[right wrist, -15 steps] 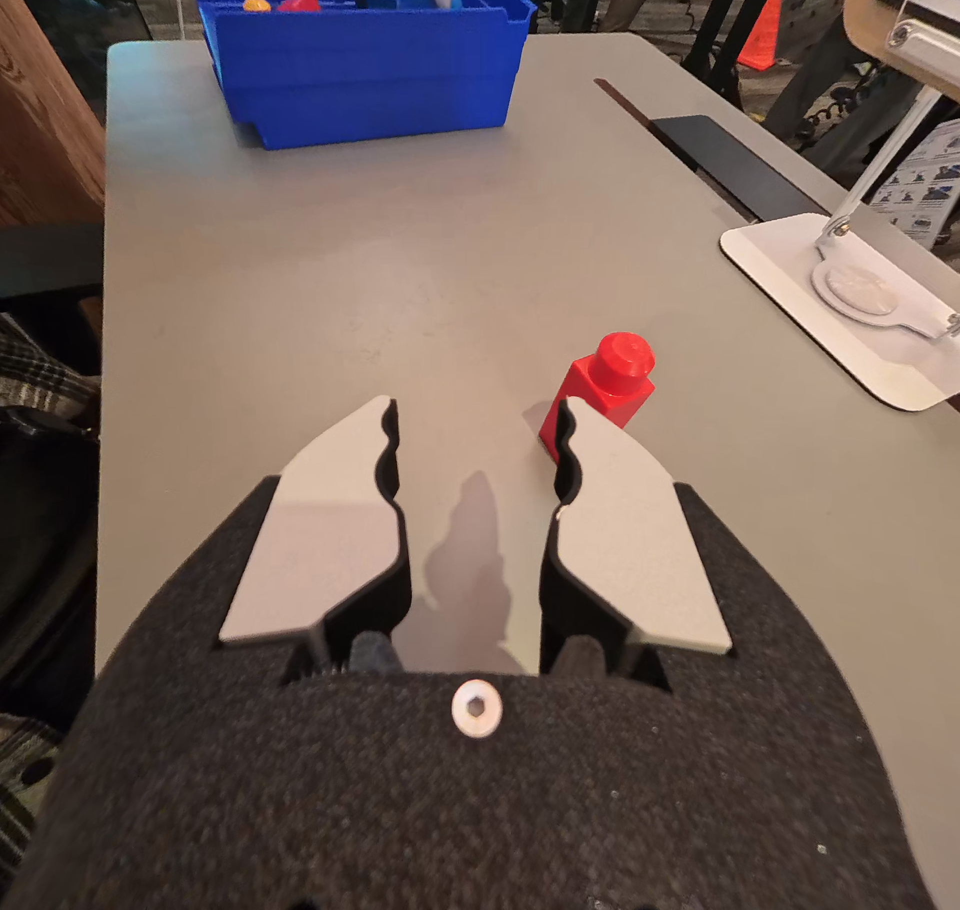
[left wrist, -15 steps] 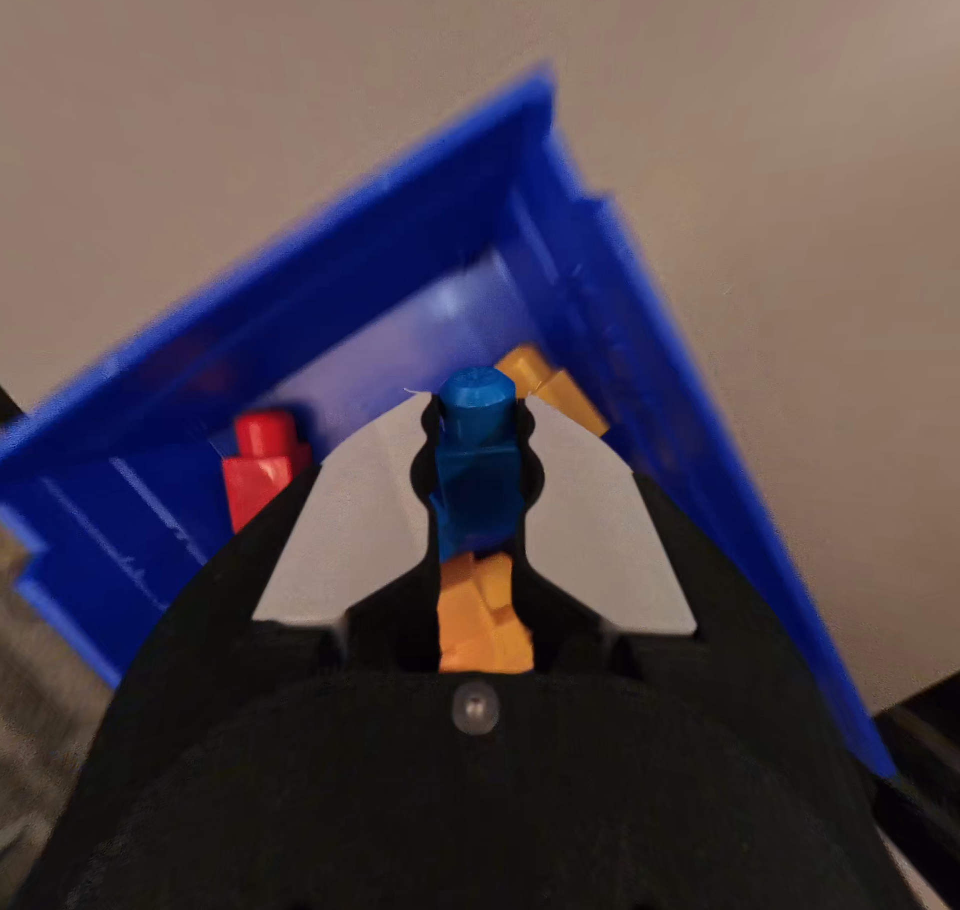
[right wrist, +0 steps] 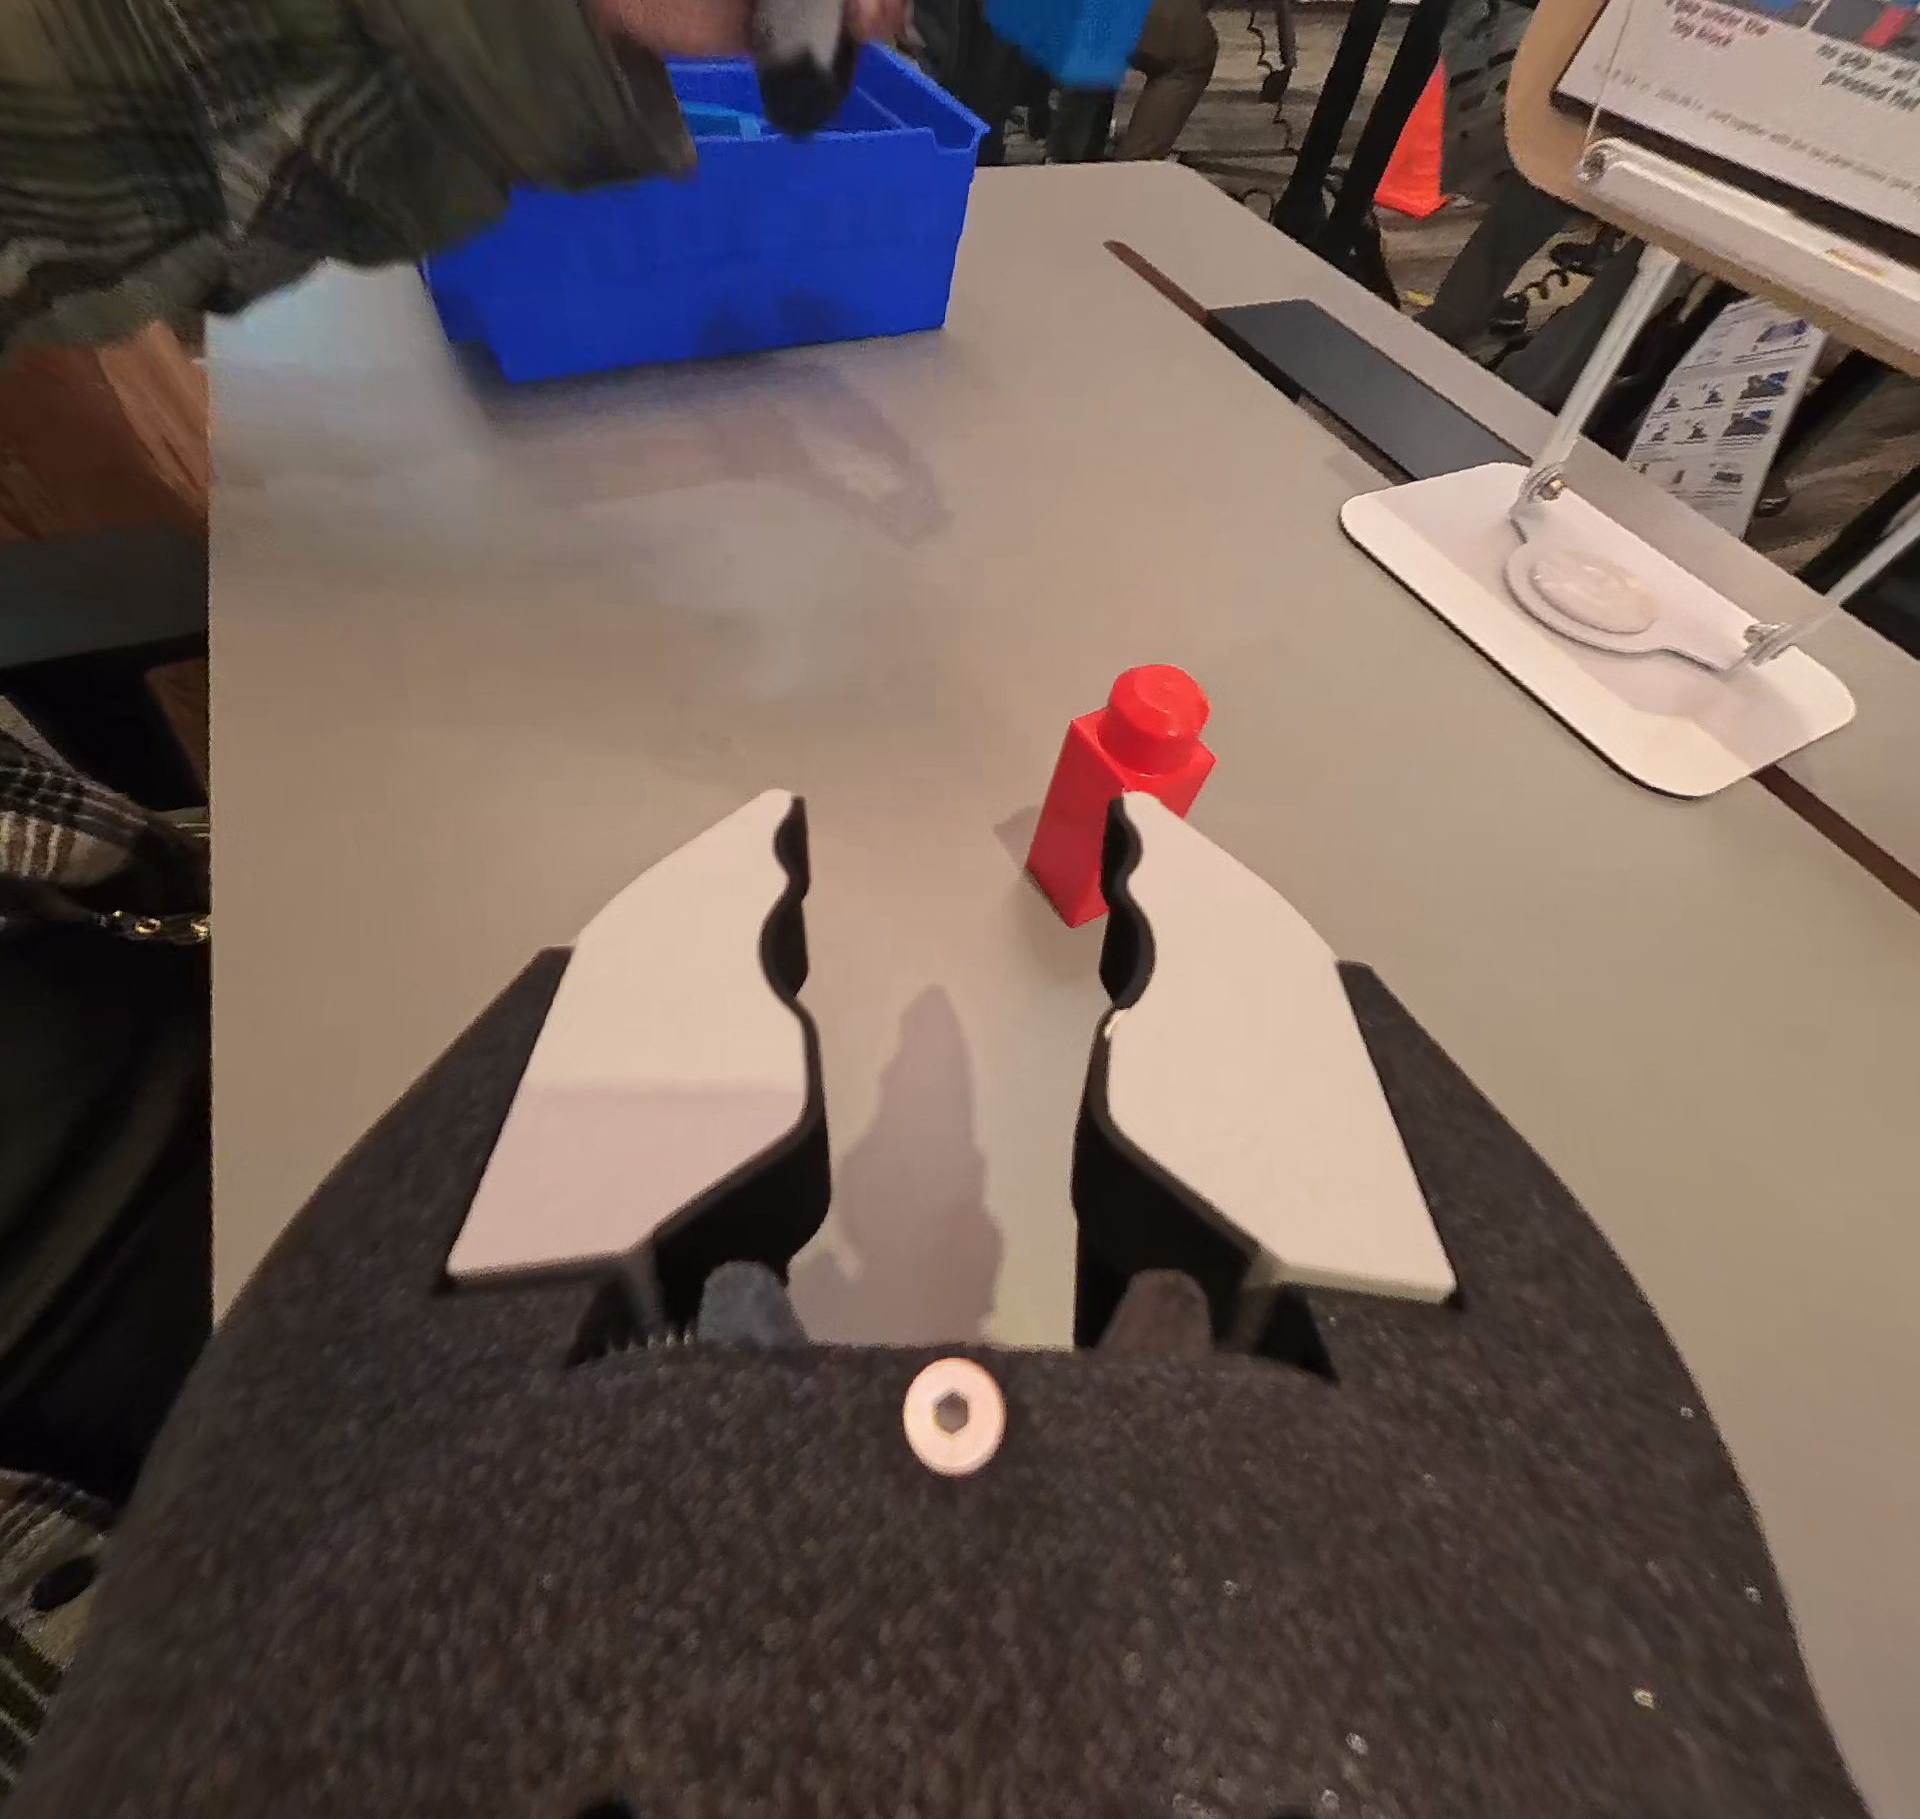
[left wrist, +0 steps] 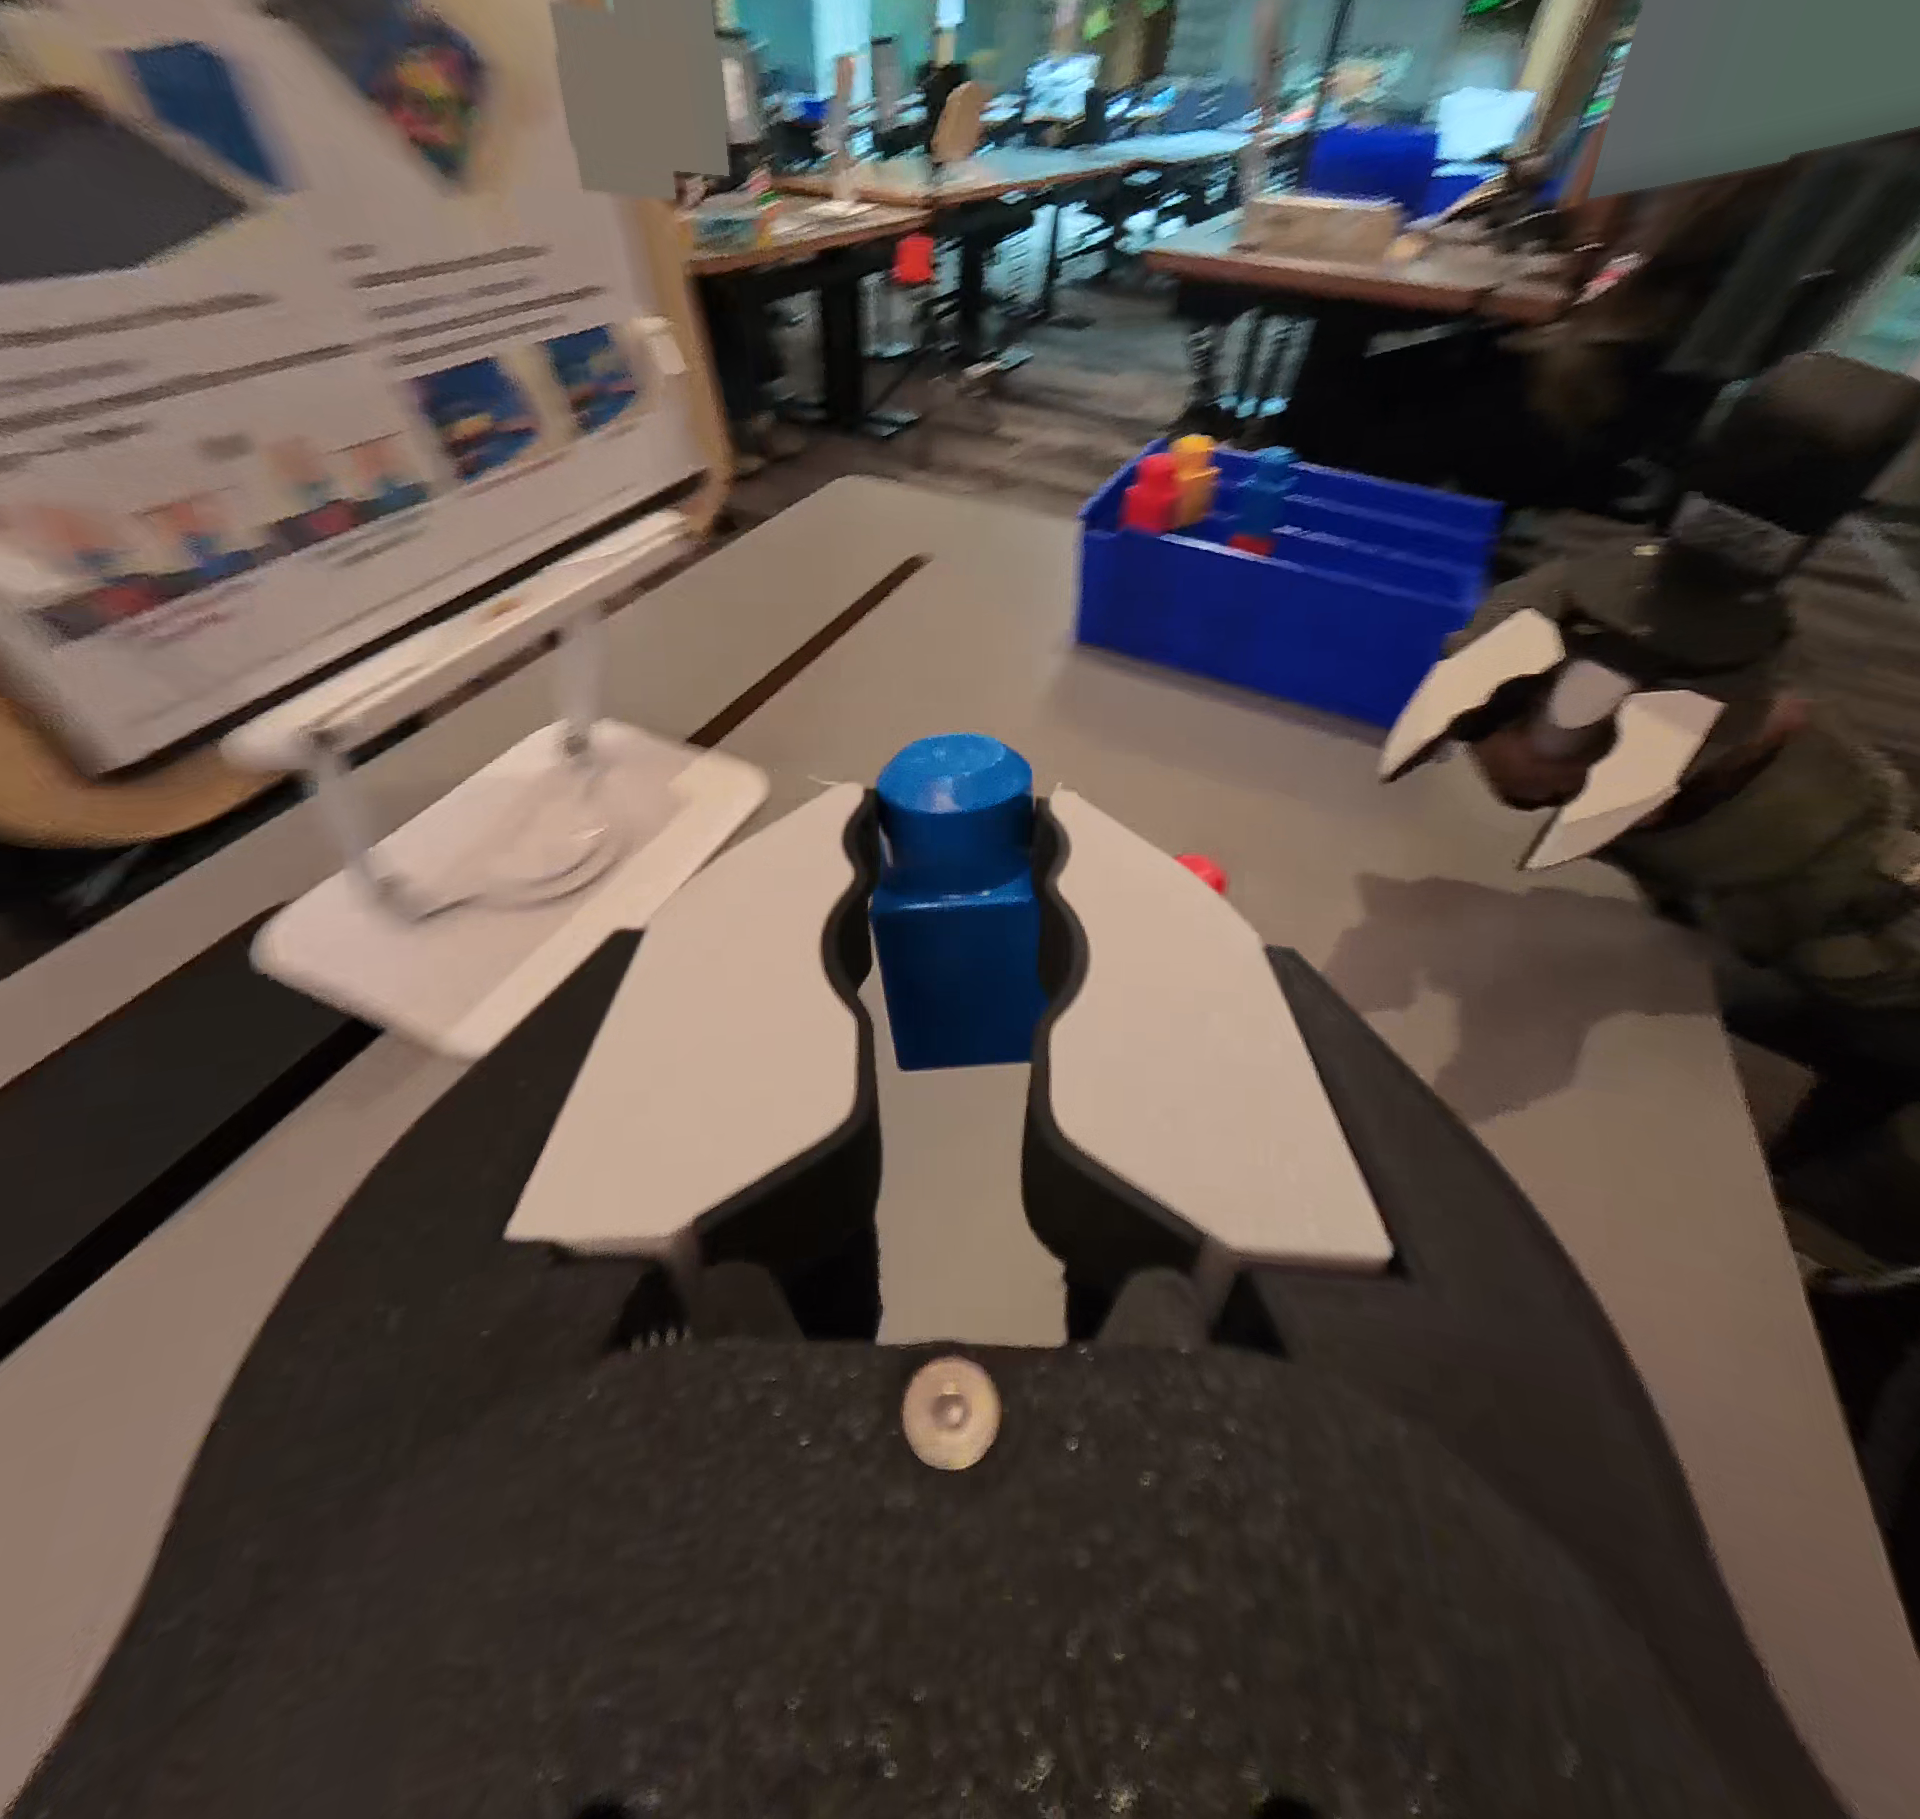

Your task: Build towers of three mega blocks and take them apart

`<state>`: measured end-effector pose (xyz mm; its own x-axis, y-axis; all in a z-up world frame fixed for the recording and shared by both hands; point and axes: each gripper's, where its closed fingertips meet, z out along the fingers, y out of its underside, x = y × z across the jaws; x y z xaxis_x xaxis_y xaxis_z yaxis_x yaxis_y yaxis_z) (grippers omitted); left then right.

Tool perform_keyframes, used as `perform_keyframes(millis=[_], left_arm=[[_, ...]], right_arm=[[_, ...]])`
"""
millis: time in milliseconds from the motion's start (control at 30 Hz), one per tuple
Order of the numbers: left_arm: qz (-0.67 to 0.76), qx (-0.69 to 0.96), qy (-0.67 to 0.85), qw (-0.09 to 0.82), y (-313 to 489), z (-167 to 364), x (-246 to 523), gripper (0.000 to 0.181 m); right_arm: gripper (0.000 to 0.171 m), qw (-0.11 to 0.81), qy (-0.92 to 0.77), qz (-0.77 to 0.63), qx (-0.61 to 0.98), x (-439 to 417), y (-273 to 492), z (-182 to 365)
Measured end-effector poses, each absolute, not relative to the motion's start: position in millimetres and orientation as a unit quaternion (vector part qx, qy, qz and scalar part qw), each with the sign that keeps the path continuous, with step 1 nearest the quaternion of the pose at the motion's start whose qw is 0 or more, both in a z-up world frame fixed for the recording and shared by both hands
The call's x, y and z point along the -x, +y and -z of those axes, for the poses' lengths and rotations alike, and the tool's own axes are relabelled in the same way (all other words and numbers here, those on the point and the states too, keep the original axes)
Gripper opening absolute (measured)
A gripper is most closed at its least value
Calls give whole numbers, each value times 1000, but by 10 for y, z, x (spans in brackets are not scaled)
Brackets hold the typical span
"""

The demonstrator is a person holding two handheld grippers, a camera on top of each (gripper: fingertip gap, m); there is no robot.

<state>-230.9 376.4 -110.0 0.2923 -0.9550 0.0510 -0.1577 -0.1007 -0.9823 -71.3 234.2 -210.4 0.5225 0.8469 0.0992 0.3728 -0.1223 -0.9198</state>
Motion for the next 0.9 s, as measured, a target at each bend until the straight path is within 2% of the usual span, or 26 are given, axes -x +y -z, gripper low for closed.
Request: perform_keyframes(millis=[167, 367, 800, 900], left_arm=[[481, 565, 475, 474, 3444, 1416, 1460, 27], [498, 536, 496, 468, 3320, 1621, 961, 27], [515, 544, 505, 429, 3266, 2084, 818, 27], [515, 525, 512, 444, 3243, 2109, 835, 27]], right_arm=[[53, 514, -413, -244, 710, 592, 2350, 2064], [53, 517, -404, -246, 713, 514, 2390, 2072], [52, 517, -407, -247, 711, 519, 2384, 2072], [52, 517, -405, -249, 712, 518, 2394, 2078]])
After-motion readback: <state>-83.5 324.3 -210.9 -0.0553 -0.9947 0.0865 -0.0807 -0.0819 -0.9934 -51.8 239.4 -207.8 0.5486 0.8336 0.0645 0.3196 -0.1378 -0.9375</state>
